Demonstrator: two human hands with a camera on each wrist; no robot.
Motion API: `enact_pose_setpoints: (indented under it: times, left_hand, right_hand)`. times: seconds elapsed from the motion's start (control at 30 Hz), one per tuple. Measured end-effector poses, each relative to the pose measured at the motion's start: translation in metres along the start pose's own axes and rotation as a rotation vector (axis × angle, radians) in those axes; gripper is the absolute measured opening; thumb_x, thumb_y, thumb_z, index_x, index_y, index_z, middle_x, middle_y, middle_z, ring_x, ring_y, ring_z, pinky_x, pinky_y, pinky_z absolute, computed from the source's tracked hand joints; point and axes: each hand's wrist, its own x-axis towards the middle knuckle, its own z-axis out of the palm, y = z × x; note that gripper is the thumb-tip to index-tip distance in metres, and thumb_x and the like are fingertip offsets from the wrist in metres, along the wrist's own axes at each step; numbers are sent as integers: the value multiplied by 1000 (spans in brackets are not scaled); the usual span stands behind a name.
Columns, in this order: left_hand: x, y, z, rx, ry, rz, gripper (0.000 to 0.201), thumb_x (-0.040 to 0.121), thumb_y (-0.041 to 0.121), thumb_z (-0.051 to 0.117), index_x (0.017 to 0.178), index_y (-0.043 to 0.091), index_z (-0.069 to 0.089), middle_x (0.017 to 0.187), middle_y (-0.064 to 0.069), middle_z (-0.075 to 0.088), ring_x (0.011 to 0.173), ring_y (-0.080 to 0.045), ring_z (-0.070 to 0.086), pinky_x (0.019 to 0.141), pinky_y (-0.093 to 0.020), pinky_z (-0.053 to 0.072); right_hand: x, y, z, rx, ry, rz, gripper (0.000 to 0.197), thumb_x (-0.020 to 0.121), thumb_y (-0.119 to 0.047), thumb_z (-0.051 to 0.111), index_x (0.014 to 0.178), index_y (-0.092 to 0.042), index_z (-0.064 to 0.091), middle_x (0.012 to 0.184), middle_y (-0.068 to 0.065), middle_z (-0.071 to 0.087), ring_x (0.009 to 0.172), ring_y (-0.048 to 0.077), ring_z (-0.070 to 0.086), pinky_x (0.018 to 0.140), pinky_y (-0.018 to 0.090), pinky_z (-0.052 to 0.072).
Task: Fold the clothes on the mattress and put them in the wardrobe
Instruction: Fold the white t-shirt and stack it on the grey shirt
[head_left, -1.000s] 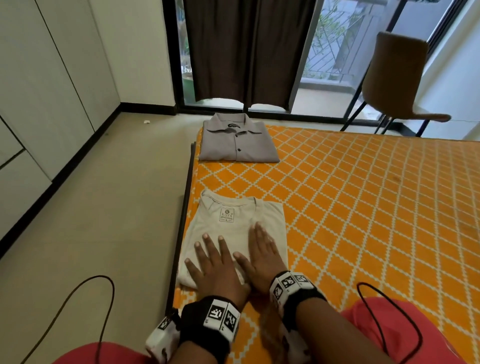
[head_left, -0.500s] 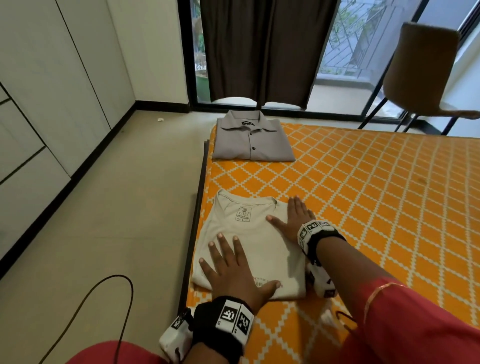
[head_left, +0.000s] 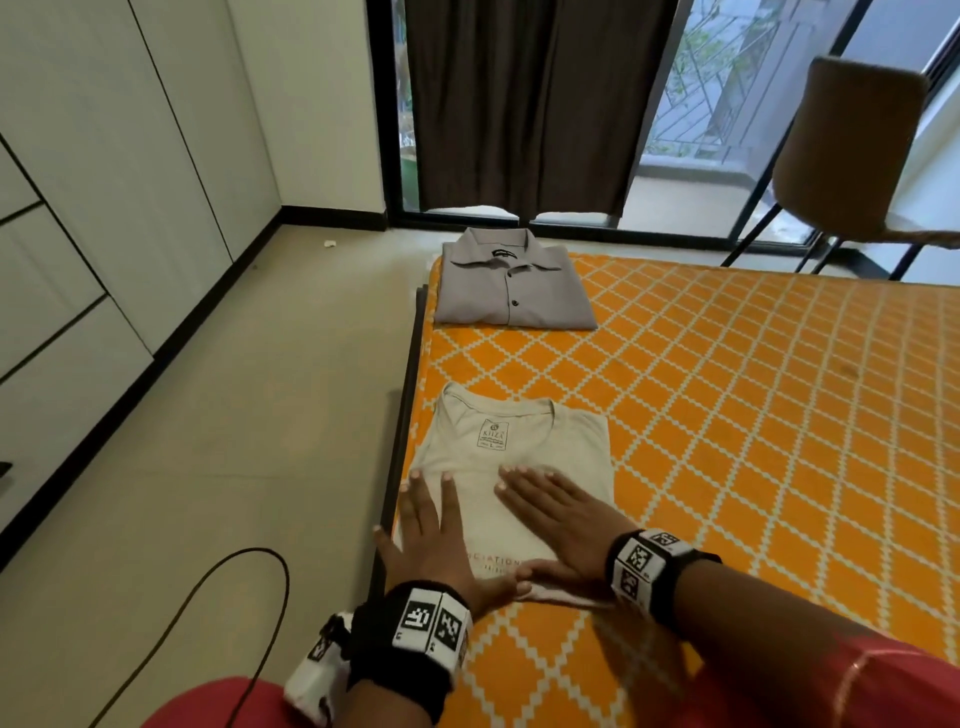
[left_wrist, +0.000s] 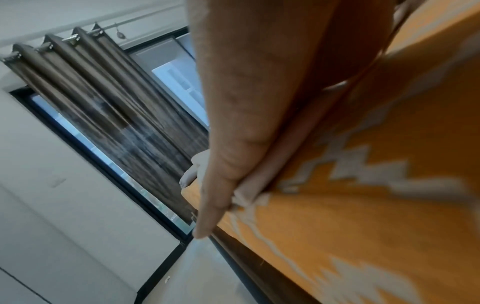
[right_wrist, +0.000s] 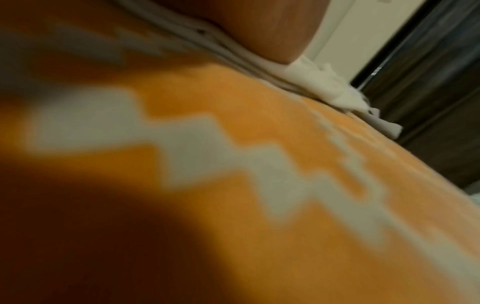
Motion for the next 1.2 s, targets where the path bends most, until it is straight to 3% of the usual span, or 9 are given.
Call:
enact_pose_setpoints:
  times: [0.23,0.33,0.4,0.47,0.73,0.9,1.0,1.1,1.2]
  left_hand:
    - [-6,-7,-9,-133,81,53,134,57,95,43,153,24,-18,157,-9,-30,148,-29,-17,119,-51,2]
    - [-9,-19,-27,-476,298,-56,92,73,64,70,145,20,33,147,-13,24,136,-33,27,109,-41,33]
    - [-9,-26,-37,-495,335,-192,71,75,46,77,130,19,41,130,-12,37,122,-34,42,96,-43,44]
    - [-9,-26,-37,-461,255,-245,67,77,42,77,127,17,41,128,-12,43,118,-34,49,95,-44,48]
    - [-13,-23,-41,-345,271,-192,33,93,14,57,124,11,45,123,-12,61,111,-31,60,90,-38,49]
    - [-31,-5,-41,-182,213,-153,74,92,6,55,150,7,9,134,-15,54,120,-29,56,96,-36,47]
    - [-46,9,-37,-192,-8,-84,94,87,14,68,152,5,1,141,-15,46,127,-28,51,102,-34,45]
    - [-56,14,-33,-306,-146,-2,66,75,17,80,126,10,39,119,-13,59,105,-29,64,87,-36,55]
    - [-54,1,-53,-524,17,-28,36,76,20,80,93,18,48,97,-10,67,77,-22,68,72,-32,58]
  right_hand:
    - [-19,34,-20,16,-35,600,101,73,-85,-14,148,-17,-23,155,4,-29,147,21,-20,120,41,-12]
    - [-31,18,-39,46,114,351,102,82,-82,-4,155,-11,4,162,12,9,149,30,12,122,43,7]
    - [-32,-6,-50,73,184,94,90,88,-77,21,149,-12,34,141,13,51,124,32,53,105,42,42]
    - [-28,-30,-51,-17,85,-84,73,87,-68,43,140,-18,40,119,7,60,98,30,61,83,39,51]
    - [-12,-54,-60,-148,-113,50,57,88,-20,60,138,-18,32,124,7,57,111,31,52,95,41,34]
    - [-18,-47,-71,-278,-148,231,37,94,-24,51,130,-18,42,118,4,62,112,29,51,99,43,29]
    - [-20,-36,-78,-349,-227,410,25,97,-23,49,120,-21,59,116,1,66,120,28,47,106,47,24]
    - [-26,-23,-86,-375,-283,605,25,99,-23,47,116,-20,65,121,2,64,127,30,40,111,51,20]
    - [-35,-13,-94,-348,-207,739,28,100,-19,44,123,-19,60,128,5,57,127,32,41,111,51,25]
